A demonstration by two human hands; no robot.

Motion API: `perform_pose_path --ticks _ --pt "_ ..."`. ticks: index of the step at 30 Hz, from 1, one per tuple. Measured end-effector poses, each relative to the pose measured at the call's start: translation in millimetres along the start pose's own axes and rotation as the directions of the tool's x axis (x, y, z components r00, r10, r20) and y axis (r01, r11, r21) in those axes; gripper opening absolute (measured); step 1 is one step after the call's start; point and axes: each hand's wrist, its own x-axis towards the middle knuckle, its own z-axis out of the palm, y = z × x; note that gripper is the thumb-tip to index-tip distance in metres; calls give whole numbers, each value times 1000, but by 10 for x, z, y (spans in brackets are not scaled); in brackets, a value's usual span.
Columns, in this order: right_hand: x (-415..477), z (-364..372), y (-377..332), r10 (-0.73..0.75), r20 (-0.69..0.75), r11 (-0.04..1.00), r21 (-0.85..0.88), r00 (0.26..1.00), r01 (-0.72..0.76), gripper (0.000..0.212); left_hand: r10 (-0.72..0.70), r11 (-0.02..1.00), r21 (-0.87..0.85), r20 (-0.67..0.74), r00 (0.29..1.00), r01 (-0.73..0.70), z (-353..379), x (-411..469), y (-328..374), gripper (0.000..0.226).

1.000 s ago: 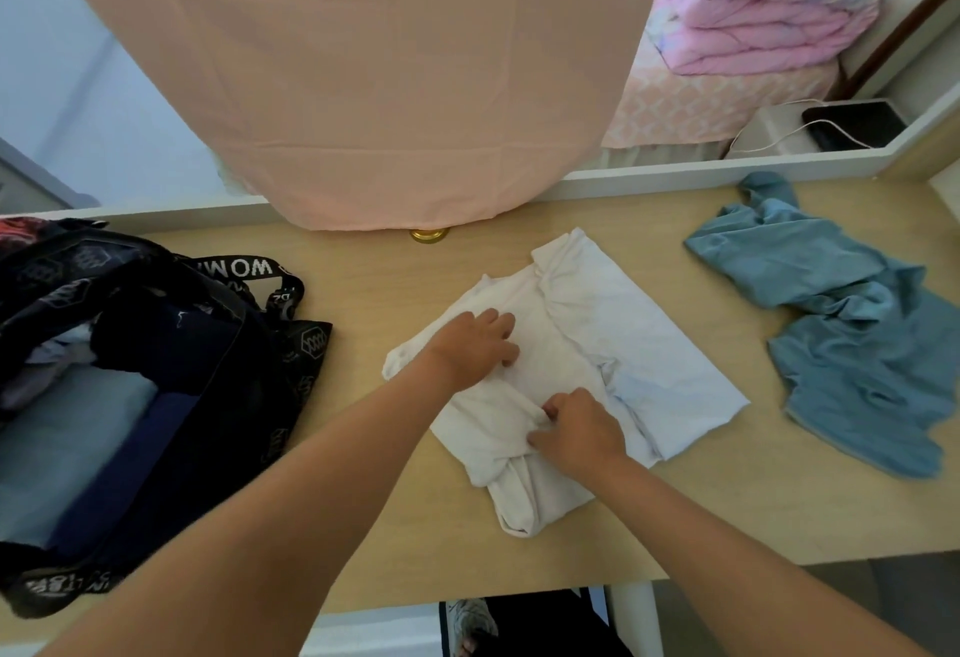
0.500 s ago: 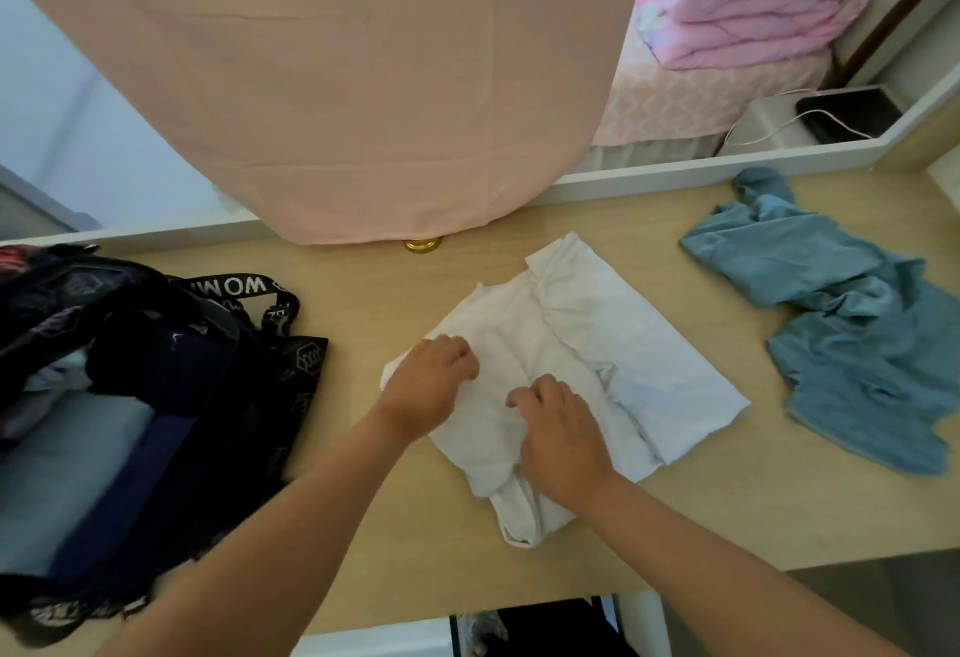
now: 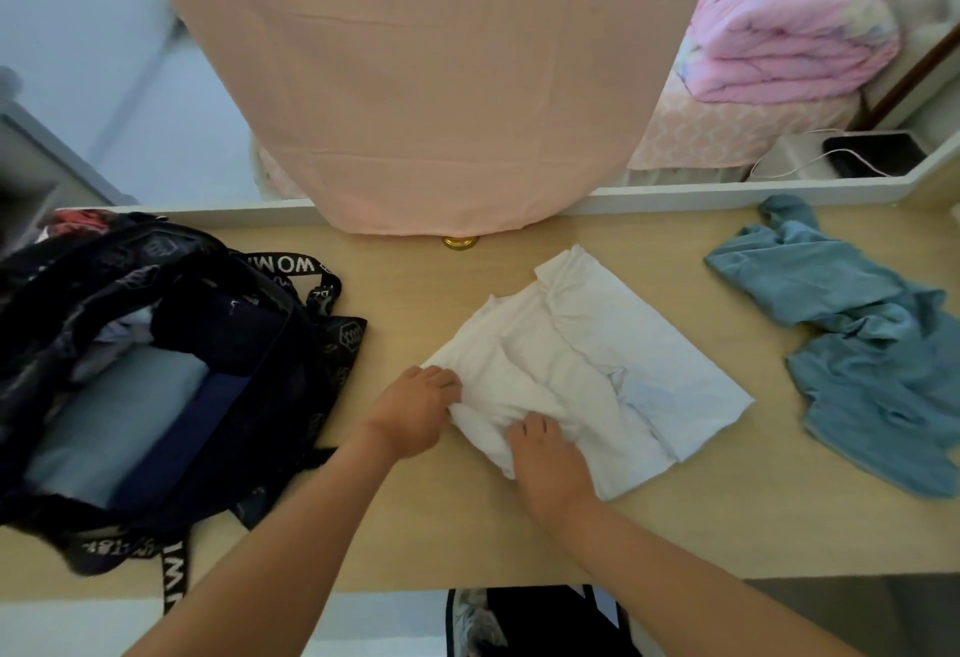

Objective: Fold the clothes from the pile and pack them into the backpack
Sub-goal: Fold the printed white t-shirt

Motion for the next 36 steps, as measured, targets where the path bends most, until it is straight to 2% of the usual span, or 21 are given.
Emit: perform_pose_path --ticks 2,3,6,8,11,13,15,17,19,23,25,27,29,30,32,33,35,36 --pt "23 -150 123 55 158 983 163 986 -81 17 -62 998 21 121 991 59 -131 -80 109 16" --pt "38 -253 174 60 291 961 243 955 -135 11 -102 995 28 184 978 99 -193 -127 165 18" --pt "89 -571 332 -5 506 878 415 863 -238 18 -186 971 -73 361 914 226 -330 -233 304 24" --pt "117 -770 431 -64 563 867 441 824 -234 24 -188 946 -170 409 893 277 -471 -219 405 26" --pt "202 -939 709 11 584 876 386 812 -289 21 -158 956 -183 341 927 231 -741 47 535 21" --pt "296 -1002 950 107 495 856 396 862 -333 18 -196 962 -140 246 949 235 -795 323 554 30" --pt "383 -1038 1168 269 319 808 439 909 -393 21 -227 974 -10 34 973 227 -732 568 542 36" --pt "412 -1056 1309 440 153 709 546 885 -447 37 -231 970 39 -178 957 241 -606 694 530 43" --pt "407 -986 1424 518 120 662 570 847 -486 44 -258 966 -40 -231 938 256 -441 695 506 45" --pt "255 -687 1570 505 237 774 301 830 -557 46 -328 929 -161 57 943 333 10 521 345 45" --pt "176 -574 1559 534 105 804 244 839 -543 45 -370 895 -274 -10 929 353 98 470 295 48" --pt "153 -499 1533 546 -13 813 249 838 -526 40 -486 832 -369 -126 865 414 90 500 312 44" --pt "175 -460 1522 530 5 807 303 848 -506 31 -599 768 -390 -154 786 508 38 569 328 41" --pt "181 -440 1520 505 -12 822 311 863 -477 26 -618 762 -355 -145 773 542 20 599 321 38" --pt "199 -406 1560 449 -153 877 264 880 -402 23 -599 795 -223 -151 786 563 -12 649 293 28" --pt "210 -392 1572 403 -216 907 226 889 -356 31 -585 809 -183 -163 795 558 -28 664 271 24" --pt "249 -399 1579 228 -268 971 131 936 -199 50 -541 838 -189 -165 824 512 -47 672 226 21" --pt "279 -403 1572 117 -272 992 81 955 -98 48 -502 860 -205 -169 848 468 -46 665 201 21"
